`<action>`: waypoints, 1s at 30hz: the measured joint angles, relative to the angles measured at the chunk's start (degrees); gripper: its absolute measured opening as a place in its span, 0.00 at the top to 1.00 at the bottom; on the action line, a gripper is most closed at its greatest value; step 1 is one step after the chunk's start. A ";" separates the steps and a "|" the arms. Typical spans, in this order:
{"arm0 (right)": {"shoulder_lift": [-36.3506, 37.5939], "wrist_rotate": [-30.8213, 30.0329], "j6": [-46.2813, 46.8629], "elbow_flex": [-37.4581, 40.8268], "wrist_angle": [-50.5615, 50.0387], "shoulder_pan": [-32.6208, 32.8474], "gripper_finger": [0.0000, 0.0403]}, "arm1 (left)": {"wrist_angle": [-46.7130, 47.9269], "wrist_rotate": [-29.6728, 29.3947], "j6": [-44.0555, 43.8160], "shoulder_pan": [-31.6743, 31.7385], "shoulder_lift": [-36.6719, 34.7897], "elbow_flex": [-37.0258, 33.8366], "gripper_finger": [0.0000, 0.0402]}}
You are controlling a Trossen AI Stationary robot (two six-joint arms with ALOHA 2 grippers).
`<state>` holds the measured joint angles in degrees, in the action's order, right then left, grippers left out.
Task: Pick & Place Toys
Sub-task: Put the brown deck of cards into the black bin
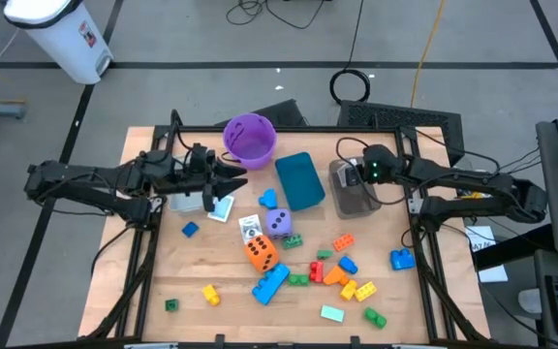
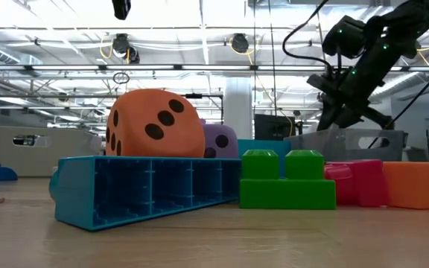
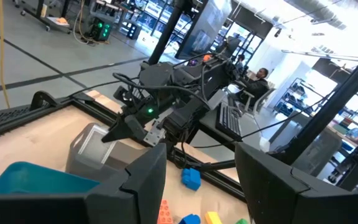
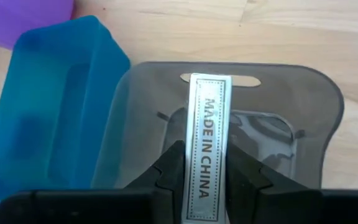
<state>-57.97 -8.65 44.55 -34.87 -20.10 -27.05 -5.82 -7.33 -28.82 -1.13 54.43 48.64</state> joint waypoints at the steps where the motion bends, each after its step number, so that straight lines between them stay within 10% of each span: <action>1: 0.01 0.00 0.24 0.39 0.55 0.00 0.83 | 0.00 0.00 -0.01 0.00 0.00 0.00 0.50; 30: -0.02 -0.23 0.96 5.38 7.85 0.02 0.70 | 0.00 -0.02 -1.31 -0.02 0.00 0.02 0.50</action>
<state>-57.98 -8.88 45.52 -29.50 -12.25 -27.03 -5.82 -7.35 -30.13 -1.15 54.43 48.66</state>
